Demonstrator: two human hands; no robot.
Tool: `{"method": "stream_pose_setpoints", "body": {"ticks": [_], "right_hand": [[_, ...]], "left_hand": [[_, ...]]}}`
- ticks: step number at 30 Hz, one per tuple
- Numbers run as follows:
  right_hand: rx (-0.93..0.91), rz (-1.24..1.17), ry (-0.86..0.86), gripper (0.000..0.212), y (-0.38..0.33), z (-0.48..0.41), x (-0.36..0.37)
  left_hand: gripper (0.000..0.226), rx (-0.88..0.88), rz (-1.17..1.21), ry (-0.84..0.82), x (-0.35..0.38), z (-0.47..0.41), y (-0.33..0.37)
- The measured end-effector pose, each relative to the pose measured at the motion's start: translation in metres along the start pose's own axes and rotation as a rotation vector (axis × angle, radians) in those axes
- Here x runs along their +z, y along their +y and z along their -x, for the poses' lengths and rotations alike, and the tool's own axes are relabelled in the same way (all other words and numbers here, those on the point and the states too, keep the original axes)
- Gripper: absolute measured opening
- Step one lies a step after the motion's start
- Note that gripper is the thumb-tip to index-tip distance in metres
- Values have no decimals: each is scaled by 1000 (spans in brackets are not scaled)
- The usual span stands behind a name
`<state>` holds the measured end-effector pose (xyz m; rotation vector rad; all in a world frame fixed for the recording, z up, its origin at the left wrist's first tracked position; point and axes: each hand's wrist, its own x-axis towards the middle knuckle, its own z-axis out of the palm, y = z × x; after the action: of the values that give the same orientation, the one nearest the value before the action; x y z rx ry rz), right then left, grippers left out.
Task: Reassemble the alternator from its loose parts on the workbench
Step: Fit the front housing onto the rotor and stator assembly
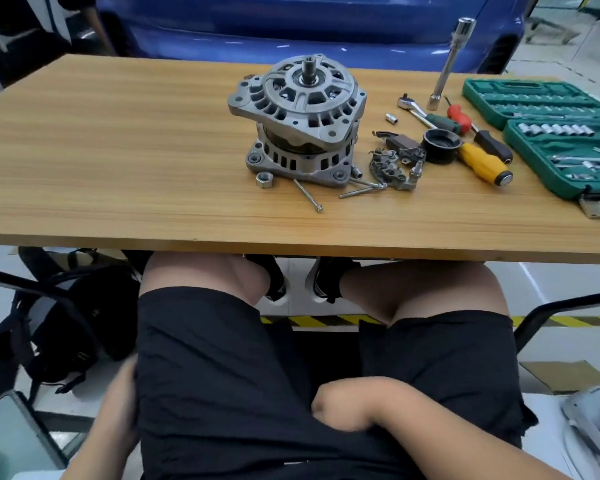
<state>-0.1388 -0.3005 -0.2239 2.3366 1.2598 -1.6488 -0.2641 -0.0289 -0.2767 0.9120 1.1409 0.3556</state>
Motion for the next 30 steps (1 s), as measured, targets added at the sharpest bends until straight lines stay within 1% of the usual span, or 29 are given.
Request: {"method": "stream_pose_setpoints", "body": {"ticks": [1, 2, 3, 4, 5, 6, 7, 8, 10, 11, 12, 13, 14, 15, 16, 18, 21, 22, 24, 28, 30], "right_hand": [[-36, -37, 66, 28, -1, 7, 1], [-91, -39, 151, 28, -4, 15, 1], [-152, 4, 241, 28, -11, 27, 3], [-206, 79, 309, 27, -17, 33, 6], [-253, 170, 355, 22, -25, 39, 13], [-293, 336, 424, 18, -32, 40, 23], [-290, 447, 455, 18, -36, 41, 33], [-279, 455, 493, 21, -39, 44, 34], [-339, 409, 586, 29, -46, 50, 32], [-394, 306, 585, 31, -47, 52, 29], [-437, 181, 548, 30, -46, 50, 25], [-445, 88, 516, 28, -44, 48, 24], [-418, 5, 536, 26, -39, 46, 22], [-375, -86, 577, 25, -30, 46, 22], [-324, -168, 581, 25, -23, 44, 25], [-236, -198, 504, 24, -21, 40, 27], [-191, 16, 415, 24, -35, 32, 26], [-185, 54, 402, 23, -38, 31, 23], [-160, 75, 363, 21, -43, 32, 15], [-88, 140, 182, 24, -45, 38, 1], [-124, 144, 152, 24, -49, 42, -5]], "left_hand": [[21, 78, -2, 52, -2, -5, 7], [21, 204, -28, 127, -4, -8, 18], [23, 356, -95, 197, -4, -7, 30], [23, 516, -213, 270, -4, -6, 43], [24, 668, -332, 294, 0, -2, 53], [24, 789, -431, 277, 8, 8, 59], [24, 892, -527, 227, 20, 16, 60], [25, 960, -634, 171, 30, 24, 57], [32, 1104, -824, 79, 46, 40, 47], [36, 1171, -885, 60, 51, 45, 42], [38, 1232, -924, 60, 54, 50, 37], [39, 1289, -955, 65, 54, 56, 30], [37, 1341, -981, 58, 55, 62, 25], [35, 1385, -1002, 32, 55, 68, 18], [33, 1407, -1014, -1, 53, 73, 11], [31, 1407, -1019, -51, 51, 82, 0], [30, 1386, -1005, -74, 51, 86, -1], [30, 1389, -995, -82, 52, 86, 1], [30, 1410, -960, -100, 56, 87, 9], [30, 1426, -890, -154, 72, 94, 25], [30, 1413, -855, -169, 80, 100, 33]]}}
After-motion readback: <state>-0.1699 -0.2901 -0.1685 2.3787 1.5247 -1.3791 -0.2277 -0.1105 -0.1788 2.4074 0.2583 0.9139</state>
